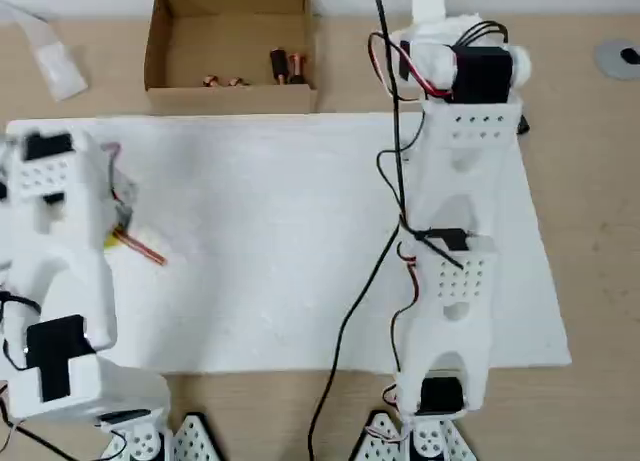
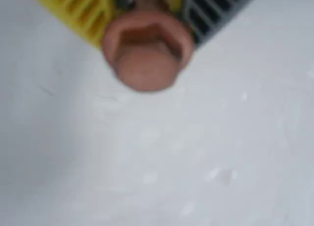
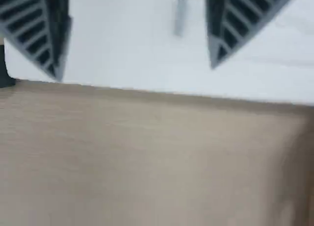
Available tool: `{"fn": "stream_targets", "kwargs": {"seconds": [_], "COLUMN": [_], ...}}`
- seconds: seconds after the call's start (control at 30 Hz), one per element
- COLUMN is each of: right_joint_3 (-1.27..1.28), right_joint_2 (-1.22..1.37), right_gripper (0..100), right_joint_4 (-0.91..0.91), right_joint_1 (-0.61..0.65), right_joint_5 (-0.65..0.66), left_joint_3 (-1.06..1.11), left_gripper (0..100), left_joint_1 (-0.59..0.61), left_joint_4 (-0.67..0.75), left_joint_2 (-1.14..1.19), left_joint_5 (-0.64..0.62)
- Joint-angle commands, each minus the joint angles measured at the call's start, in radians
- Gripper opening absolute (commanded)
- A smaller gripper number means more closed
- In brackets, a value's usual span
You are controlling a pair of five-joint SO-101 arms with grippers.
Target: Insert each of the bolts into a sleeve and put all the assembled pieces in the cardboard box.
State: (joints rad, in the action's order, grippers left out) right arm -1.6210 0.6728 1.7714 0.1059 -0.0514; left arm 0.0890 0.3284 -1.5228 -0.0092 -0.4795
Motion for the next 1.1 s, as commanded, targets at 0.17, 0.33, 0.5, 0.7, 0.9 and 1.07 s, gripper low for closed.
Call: {"fn": "stream_targets", "kwargs": {"seconds": [0.17, 0.33, 0.5, 0.7, 0.9, 1.07], "right_joint_3": [-0.002, 0.272, 0.776, 1.438, 1.969, 2.267], "right_joint_2": [-0.312, -0.601, -1.023, -1.465, -1.857, -2.167], "right_gripper": [22.8, 22.8, 22.8, 22.8, 22.8, 22.8], "right_joint_4": [0.020, 0.021, 0.017, -0.023, -0.183, -0.298], "right_joint_1": [0.019, 0.088, 0.179, 0.076, 0.027, 0.038], "right_joint_5": [-0.137, -0.141, -0.135, -0.127, -0.129, -0.040], "left_joint_3": [-0.425, -0.439, -0.422, -0.267, 0.058, 0.350], "left_gripper": [0, 0, 0, 0, 0, 0], "left_joint_1": [-0.048, -0.126, -0.209, -0.212, -0.212, -0.212], "left_joint_4": [-0.233, -0.230, -0.227, -0.155, 0.055, 0.287], "left_joint_2": [-0.085, -0.354, -0.650, -0.826, -1.032, -1.334], "left_joint_5": [0.276, 0.408, 0.503, 0.545, 0.537, 0.539]}}
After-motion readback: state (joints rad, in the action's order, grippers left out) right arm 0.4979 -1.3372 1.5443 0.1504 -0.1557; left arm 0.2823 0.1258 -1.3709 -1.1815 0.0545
